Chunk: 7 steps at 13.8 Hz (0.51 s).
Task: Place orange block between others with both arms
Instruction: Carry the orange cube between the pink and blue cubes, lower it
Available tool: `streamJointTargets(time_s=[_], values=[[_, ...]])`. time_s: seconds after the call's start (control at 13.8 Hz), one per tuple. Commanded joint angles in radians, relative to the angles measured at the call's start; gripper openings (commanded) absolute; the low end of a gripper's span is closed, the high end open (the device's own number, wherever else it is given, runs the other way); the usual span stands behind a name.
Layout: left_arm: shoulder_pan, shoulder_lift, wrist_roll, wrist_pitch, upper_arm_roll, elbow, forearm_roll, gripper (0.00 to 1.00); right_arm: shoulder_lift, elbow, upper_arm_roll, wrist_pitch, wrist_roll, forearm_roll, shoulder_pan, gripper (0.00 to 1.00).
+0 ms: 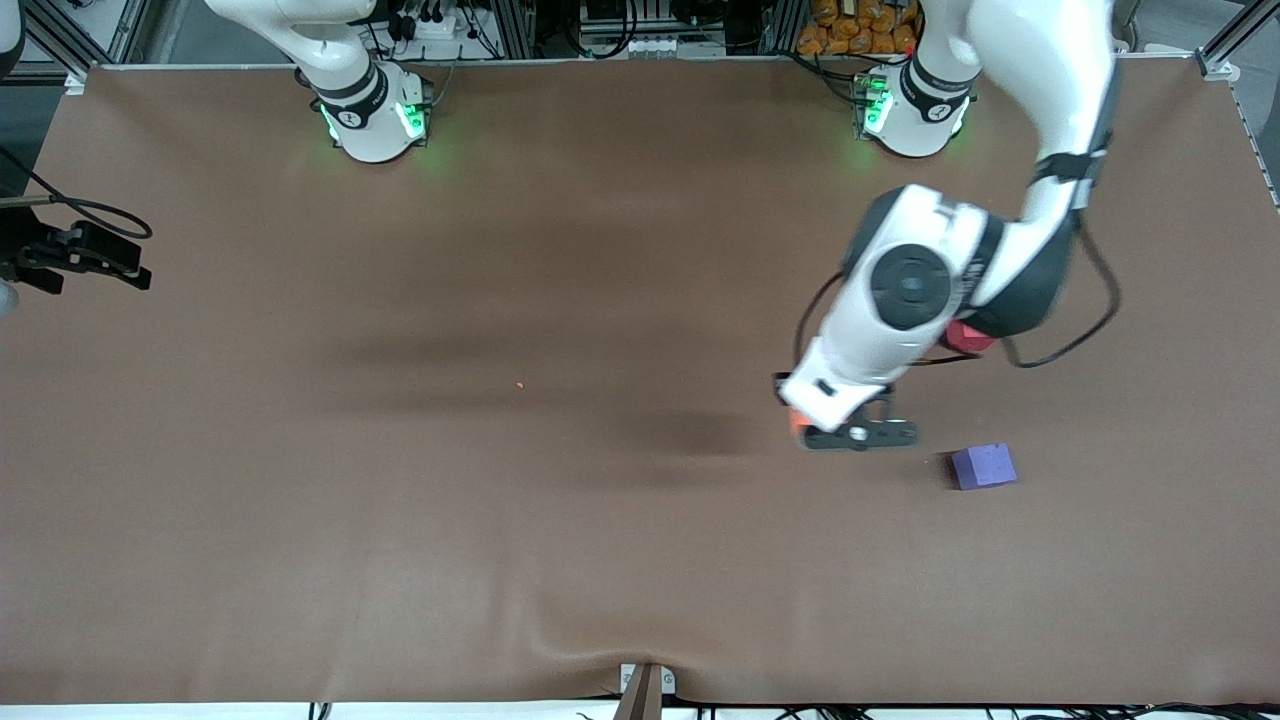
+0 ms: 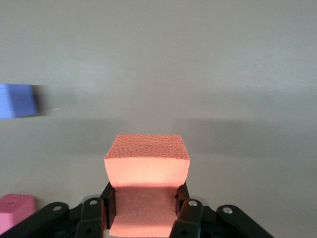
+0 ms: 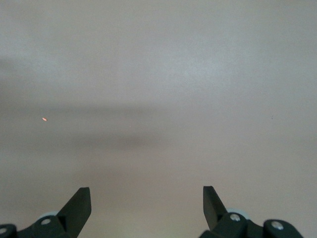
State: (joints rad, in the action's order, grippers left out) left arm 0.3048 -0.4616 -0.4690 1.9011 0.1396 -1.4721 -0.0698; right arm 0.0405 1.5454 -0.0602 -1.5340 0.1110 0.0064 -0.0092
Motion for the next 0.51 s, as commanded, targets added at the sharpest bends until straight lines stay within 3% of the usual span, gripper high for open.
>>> streamJointTargets(time_s=[0.0,0.44], values=[[-0.103,0.067,0.123,-0.054,0.015,-0.049,0.048,0.0,-0.011,0.013,0.022,-0.003,-0.013,0.014,-0.023,1.0],[-0.278,0.096,0.306,-0.042,0.014,-0.151,0.044,0.0,-0.011,0.012,0.022,0.0,-0.013,0.014,-0.021,1.0]])
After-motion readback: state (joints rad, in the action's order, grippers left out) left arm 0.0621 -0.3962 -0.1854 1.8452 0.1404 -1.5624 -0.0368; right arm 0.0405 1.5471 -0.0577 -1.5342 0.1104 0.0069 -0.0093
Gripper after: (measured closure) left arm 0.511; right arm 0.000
